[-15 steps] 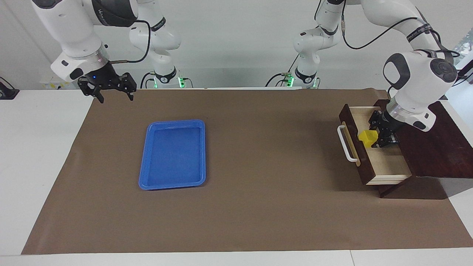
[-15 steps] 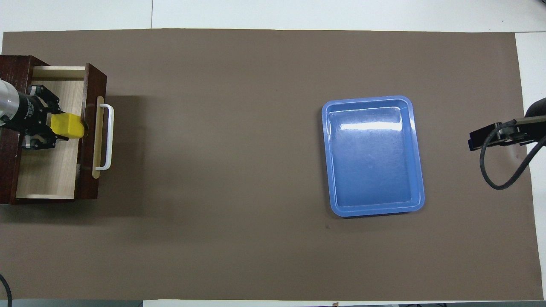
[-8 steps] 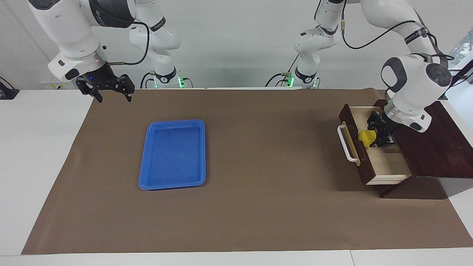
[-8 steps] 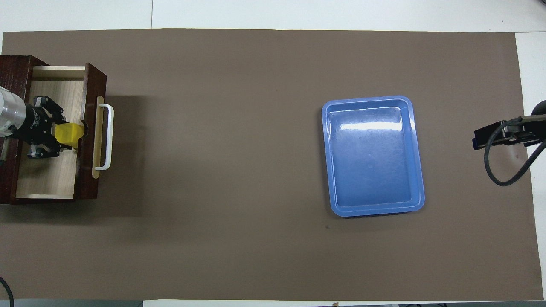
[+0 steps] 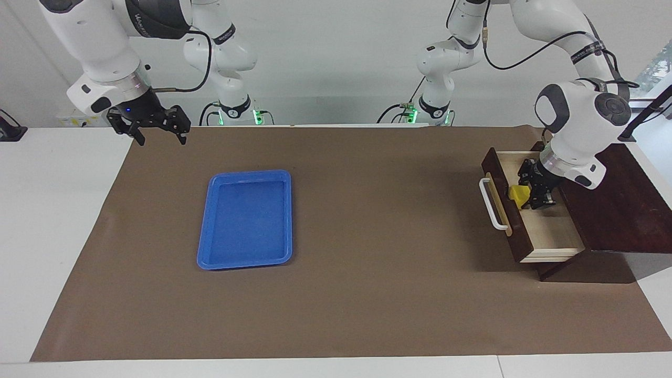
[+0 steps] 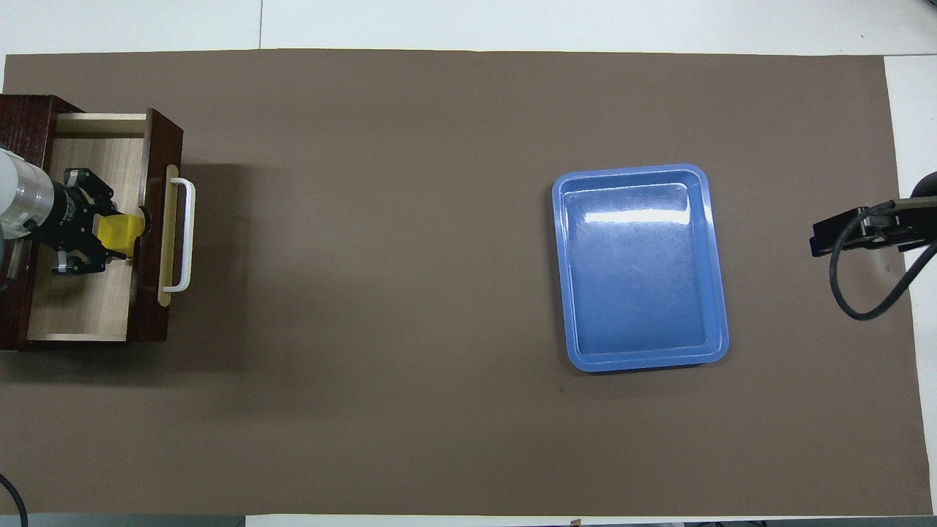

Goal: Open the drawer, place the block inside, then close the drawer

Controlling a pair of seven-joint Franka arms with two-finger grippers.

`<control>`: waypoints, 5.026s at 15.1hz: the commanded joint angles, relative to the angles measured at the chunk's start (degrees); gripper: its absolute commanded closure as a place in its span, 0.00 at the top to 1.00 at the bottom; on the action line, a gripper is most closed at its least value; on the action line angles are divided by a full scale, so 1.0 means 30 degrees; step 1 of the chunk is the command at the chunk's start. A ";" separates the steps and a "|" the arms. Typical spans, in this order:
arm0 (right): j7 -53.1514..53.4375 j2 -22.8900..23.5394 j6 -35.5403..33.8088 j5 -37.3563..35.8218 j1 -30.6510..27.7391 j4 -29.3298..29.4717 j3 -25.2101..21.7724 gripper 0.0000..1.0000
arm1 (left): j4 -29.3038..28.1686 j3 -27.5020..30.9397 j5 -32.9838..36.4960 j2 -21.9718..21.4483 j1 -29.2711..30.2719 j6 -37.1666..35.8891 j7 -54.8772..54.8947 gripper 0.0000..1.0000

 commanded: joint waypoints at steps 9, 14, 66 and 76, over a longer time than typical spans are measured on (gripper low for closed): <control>0.0348 -0.0349 0.0141 0.0053 -0.0320 -0.0341 0.0252 1.00 | 0.1800 -0.0115 0.0753 -0.0661 -0.1107 -0.2128 -0.0114 1.00; 0.0348 -0.0349 0.0141 0.0024 -0.0348 -0.0341 0.0223 1.00 | 0.3037 -0.0115 0.0693 -0.0719 -0.3154 -0.4299 -0.0783 1.00; 0.0348 -0.0349 0.0141 0.0053 -0.0319 -0.0341 0.0252 1.00 | 0.3736 -0.1255 0.0931 -0.1657 -0.2340 -0.3591 0.9423 1.00; 0.0348 -0.0349 0.0141 0.0024 -0.0319 -0.0341 0.0223 1.00 | 0.4851 -0.1228 -0.0009 -0.2155 -0.1552 -0.7256 2.4163 1.00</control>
